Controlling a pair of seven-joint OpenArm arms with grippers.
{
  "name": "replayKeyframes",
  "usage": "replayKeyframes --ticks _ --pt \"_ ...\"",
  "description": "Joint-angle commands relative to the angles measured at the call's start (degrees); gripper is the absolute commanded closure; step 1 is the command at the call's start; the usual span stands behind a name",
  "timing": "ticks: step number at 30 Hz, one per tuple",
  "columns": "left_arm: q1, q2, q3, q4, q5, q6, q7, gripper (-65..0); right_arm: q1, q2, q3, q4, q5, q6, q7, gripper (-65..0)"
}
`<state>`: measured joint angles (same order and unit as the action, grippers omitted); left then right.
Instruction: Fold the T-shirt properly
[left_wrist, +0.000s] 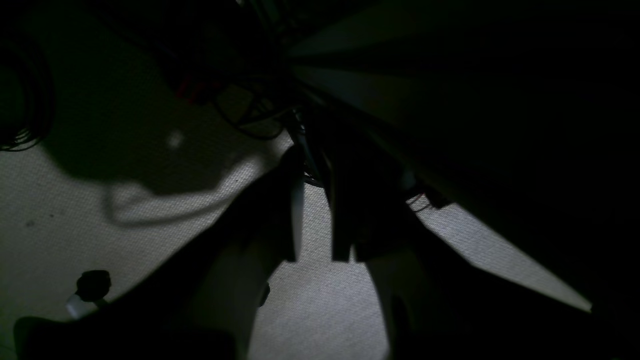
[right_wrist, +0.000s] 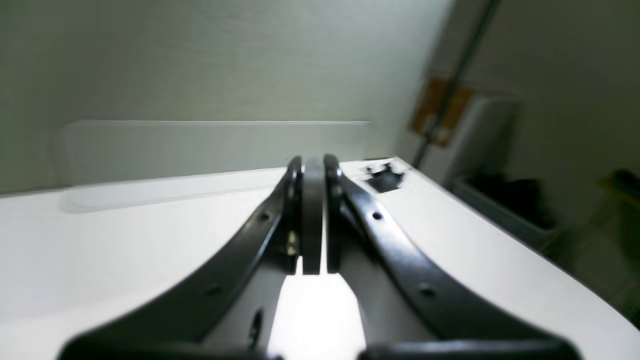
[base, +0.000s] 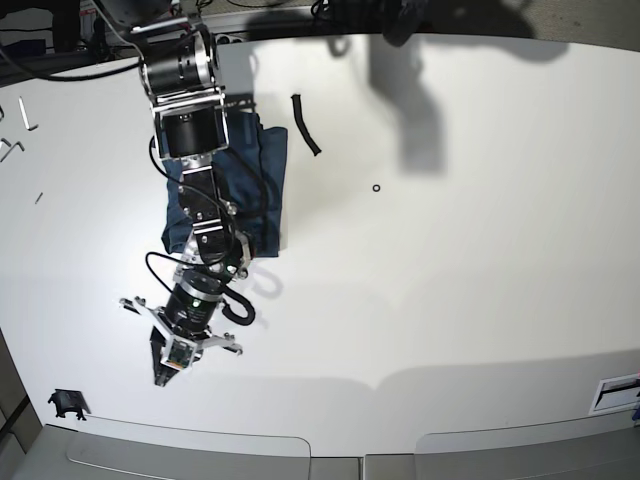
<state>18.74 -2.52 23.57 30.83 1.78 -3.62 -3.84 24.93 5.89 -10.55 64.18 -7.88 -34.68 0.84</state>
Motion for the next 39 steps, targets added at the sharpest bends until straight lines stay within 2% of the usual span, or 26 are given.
replayKeyframes --ticks 1,3,12,18,23,26,31,34,39 --pt "0.7 0.4 0.1 0.3 0.1 -0.6 -0.5 -8.1 1.9 0.3 0.1 1.0 -1.2 -2.5 1.7 0.0" --pt "0.7 0.4 0.1 0.3 0.1 -0.6 -0.5 -8.1 1.9 0.3 0.1 1.0 -1.2 -5.3 1.7 0.0" --pt "0.7 0.4 0.1 0.3 0.1 -0.6 -0.5 -8.1 1.9 0.3 0.0 1.0 -1.1 -5.3 0.1 0.0" --pt "0.7 0.4 0.1 0.3 0.1 -0.6 -0.5 -8.1 1.9 0.3 0.0 1.0 -1.1 -5.3 4.5 0.0" --pt "0.7 0.4 0.1 0.3 0.1 -0.6 -0.5 -8.1 1.9 0.3 0.0 1.0 -1.1 -5.0 4.7 0.0" --pt "0.7 0.4 0.1 0.3 0.1 -0.6 -0.5 -8.1 1.9 0.3 0.0 1.0 -1.1 -1.2 4.7 0.0" --pt "0.7 0.4 0.1 0.3 0.1 -0.6 -0.5 -8.1 1.9 0.3 0.0 1.0 -1.1 10.9 4.4 0.0" --pt "0.7 0.4 0.1 0.3 0.1 -0.6 -0.5 -8.1 1.9 0.3 0.0 1.0 -1.1 16.9 4.2 0.0" --pt "0.7 0.4 0.1 0.3 0.1 -0.6 -0.5 -8.1 1.9 0.3 0.0 1.0 -1.1 23.3 4.2 0.0"
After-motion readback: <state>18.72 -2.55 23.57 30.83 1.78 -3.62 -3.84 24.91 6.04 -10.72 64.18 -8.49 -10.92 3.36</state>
